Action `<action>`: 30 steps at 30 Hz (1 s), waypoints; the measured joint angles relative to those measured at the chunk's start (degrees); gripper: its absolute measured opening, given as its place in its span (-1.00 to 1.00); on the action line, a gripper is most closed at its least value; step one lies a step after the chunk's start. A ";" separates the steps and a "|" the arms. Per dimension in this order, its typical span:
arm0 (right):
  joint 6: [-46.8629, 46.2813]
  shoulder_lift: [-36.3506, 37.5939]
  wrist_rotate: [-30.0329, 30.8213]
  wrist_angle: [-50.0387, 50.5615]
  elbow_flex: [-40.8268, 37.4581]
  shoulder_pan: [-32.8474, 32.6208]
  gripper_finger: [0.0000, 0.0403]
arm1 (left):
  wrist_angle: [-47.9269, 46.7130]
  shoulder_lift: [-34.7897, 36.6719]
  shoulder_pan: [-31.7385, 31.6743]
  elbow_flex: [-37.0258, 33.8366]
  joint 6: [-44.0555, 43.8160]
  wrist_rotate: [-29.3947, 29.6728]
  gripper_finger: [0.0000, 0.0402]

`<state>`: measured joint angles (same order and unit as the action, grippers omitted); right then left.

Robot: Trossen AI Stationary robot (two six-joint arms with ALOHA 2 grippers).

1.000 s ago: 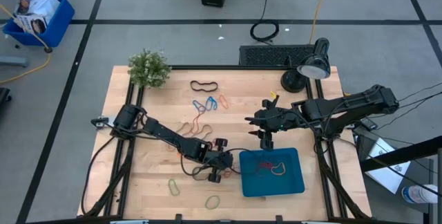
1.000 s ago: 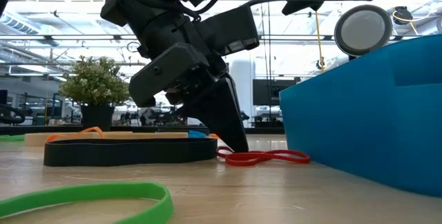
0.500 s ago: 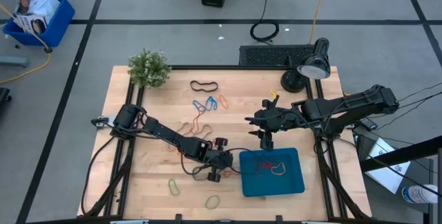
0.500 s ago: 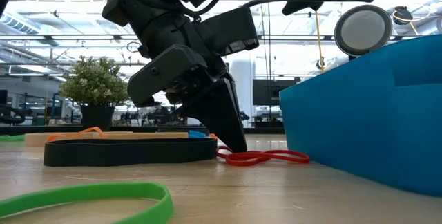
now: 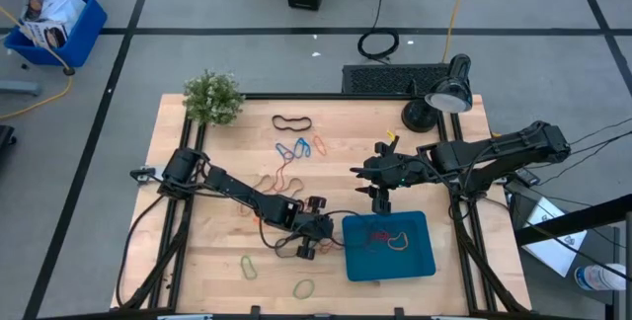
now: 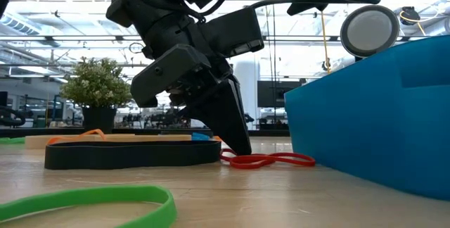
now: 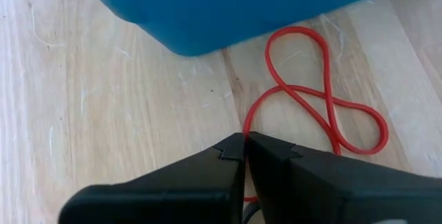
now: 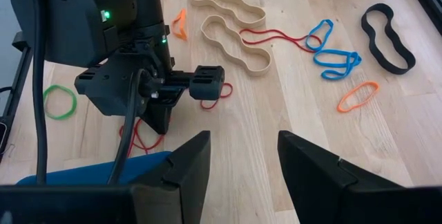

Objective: Pick and place rubber bands into bin
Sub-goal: Put the red rubber band into the blue bin

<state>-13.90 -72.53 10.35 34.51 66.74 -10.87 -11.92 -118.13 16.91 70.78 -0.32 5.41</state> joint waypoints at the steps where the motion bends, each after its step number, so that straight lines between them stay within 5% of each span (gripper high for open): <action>1: 0.00 0.00 0.00 0.00 0.00 0.00 -0.17 | 0.00 0.00 0.00 0.00 -0.07 0.02 -0.89; 30: 0.01 0.00 0.04 0.01 0.00 0.00 -0.17 | -0.59 0.00 0.11 0.04 -3.21 0.61 -0.89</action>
<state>-13.89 -72.53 10.39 34.52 66.74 -10.87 -12.51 -118.13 17.02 70.83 -3.53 6.02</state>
